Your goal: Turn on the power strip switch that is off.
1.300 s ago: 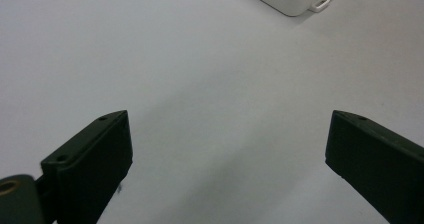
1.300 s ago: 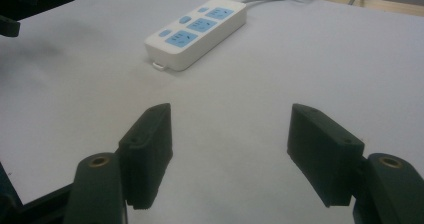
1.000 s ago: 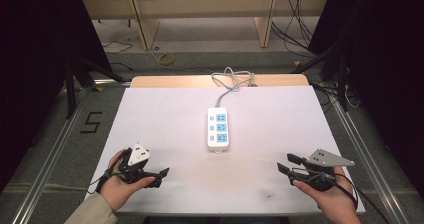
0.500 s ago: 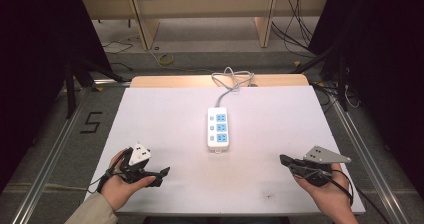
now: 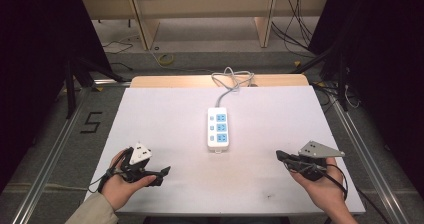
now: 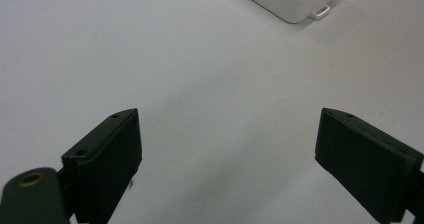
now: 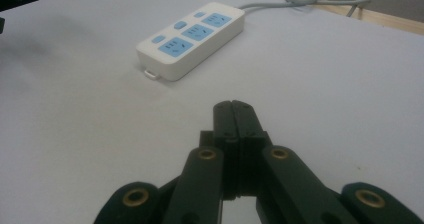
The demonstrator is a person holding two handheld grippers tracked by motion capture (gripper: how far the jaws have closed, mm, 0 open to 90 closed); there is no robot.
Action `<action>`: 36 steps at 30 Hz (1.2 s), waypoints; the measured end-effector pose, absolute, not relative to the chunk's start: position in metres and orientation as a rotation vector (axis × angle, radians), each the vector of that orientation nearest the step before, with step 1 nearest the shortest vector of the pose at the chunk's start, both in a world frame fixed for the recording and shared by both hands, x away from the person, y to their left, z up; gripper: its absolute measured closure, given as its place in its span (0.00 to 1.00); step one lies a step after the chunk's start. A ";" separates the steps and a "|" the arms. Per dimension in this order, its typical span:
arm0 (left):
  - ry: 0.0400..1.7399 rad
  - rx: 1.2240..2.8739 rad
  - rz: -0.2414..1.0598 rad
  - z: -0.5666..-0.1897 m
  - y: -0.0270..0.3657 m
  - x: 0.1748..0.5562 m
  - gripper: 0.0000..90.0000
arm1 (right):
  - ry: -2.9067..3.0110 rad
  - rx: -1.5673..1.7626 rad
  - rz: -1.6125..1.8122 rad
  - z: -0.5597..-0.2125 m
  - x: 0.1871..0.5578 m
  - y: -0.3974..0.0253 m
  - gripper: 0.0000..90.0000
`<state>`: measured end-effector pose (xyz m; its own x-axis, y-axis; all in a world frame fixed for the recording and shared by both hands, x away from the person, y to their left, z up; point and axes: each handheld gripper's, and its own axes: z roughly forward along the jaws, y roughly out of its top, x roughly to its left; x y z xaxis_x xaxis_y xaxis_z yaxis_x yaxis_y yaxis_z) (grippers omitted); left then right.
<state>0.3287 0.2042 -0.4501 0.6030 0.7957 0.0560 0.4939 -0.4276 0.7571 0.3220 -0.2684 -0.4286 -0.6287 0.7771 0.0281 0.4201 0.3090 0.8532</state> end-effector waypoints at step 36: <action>1.026 2.095 0.544 -0.449 0.204 0.330 0.14 | 2.206 1.022 1.261 -0.425 0.354 -0.236 1.00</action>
<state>0.3298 0.2045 -0.4492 0.5924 0.8039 0.0536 0.4952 -0.4158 0.7628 0.3541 -0.2361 -0.4255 -0.6524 0.7577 0.0140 0.3965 0.3255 0.8584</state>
